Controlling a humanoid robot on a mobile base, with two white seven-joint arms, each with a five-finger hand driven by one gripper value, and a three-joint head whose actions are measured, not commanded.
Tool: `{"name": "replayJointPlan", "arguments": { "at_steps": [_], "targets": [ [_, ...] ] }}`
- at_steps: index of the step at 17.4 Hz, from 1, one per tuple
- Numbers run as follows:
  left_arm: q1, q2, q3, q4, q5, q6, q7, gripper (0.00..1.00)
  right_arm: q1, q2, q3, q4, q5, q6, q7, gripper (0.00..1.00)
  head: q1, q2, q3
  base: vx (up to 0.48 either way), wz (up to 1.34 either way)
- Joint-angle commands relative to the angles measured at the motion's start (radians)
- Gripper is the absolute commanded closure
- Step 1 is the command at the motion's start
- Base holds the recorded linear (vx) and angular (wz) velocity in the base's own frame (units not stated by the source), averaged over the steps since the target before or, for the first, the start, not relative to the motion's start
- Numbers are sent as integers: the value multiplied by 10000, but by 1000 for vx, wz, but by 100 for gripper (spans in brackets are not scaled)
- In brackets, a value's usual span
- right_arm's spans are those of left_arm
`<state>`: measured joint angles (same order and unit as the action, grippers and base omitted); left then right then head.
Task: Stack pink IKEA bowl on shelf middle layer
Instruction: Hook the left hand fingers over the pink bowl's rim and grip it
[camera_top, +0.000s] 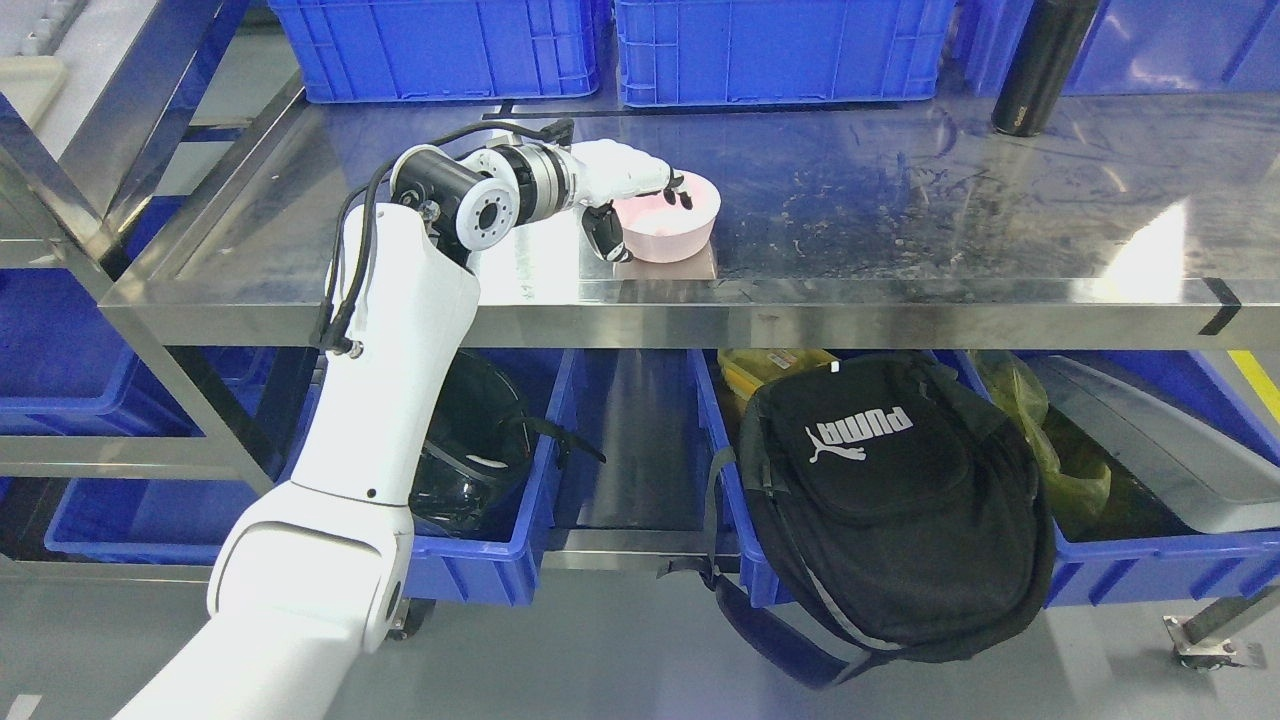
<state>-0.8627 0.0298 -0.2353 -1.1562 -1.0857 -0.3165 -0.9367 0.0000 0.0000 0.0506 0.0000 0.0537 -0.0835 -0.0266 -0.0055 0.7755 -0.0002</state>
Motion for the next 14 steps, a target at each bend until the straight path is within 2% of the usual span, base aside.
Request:
{"name": "replayJointPlan", "arguments": {
  "at_steps": [1,9,11,13,14],
  "targets": [
    [-424,-124,-299,1530,-157,5,86,33,230,-175,0,-175,0,7,5,0,0,0,0,0,0],
    [-439,-124,-576,2342,-157,5,101,38,230,-175,0,-175,0,7,5,0,0,0,0,0,0],
    [-439,-124,-592,2389,-157,-10,101,44,230,-175,0,-175,0,7,5,0,0,0,0,0,0],
    [-439,-124,-561,2405,-157,-209,71,56,230,-175,0,-175,0,7,5,0,0,0,0,0,0],
    [-439,-124,-455,2389,-157,-362,10,67,230,-175,0,-175,0,7,5,0,0,0,0,-2,30]
  ]
}}
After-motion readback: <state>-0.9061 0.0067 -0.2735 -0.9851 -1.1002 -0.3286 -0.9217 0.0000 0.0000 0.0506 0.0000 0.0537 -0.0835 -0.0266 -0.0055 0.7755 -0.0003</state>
